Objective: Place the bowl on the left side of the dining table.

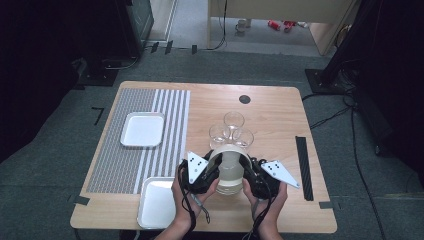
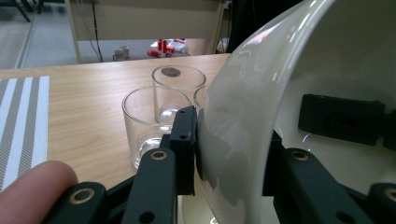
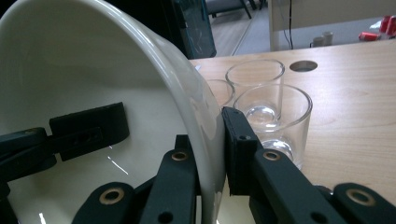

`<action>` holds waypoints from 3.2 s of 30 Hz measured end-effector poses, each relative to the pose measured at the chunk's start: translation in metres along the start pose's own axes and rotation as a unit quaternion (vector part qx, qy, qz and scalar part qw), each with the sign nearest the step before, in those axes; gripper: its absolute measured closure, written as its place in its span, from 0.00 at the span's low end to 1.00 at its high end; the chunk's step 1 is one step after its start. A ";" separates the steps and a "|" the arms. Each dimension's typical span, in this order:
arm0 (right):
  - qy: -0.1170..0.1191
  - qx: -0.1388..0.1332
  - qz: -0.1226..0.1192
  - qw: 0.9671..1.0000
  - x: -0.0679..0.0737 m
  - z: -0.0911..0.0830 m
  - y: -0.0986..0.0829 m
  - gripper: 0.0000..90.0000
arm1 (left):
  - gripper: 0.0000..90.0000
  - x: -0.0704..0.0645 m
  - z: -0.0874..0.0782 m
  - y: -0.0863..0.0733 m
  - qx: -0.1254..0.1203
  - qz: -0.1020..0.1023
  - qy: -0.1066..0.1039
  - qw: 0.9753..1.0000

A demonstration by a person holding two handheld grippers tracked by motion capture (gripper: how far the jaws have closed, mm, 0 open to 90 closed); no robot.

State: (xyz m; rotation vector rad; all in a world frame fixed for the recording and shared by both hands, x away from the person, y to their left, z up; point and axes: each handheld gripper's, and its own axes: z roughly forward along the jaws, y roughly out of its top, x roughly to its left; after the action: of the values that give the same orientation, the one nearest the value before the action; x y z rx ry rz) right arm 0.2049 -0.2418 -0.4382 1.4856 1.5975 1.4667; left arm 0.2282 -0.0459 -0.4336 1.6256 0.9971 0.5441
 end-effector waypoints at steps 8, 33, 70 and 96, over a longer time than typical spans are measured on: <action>0.010 -0.001 -0.005 1.000 0.000 0.001 -0.001 0.92 | 0.87 0.009 -0.006 0.004 -0.016 -0.016 -0.011 1.000; 0.045 -0.013 -0.061 0.997 0.010 -0.006 0.014 0.49 | 0.90 0.039 -0.019 0.017 -0.034 -0.030 0.020 0.999; 0.026 -0.021 -0.062 0.998 0.007 -0.013 0.020 0.49 | 0.90 0.073 -0.025 0.017 -0.034 -0.056 0.060 0.996; -0.008 -0.024 -0.046 0.999 -0.031 -0.018 0.011 0.48 | 0.90 0.112 -0.042 0.016 -0.036 -0.079 0.096 0.992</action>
State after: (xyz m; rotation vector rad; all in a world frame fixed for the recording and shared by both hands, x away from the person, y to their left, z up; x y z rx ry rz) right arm 0.2011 -0.2789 -0.4323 1.3753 1.5896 1.4268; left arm 0.2614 0.0692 -0.4229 1.4345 1.2236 0.6294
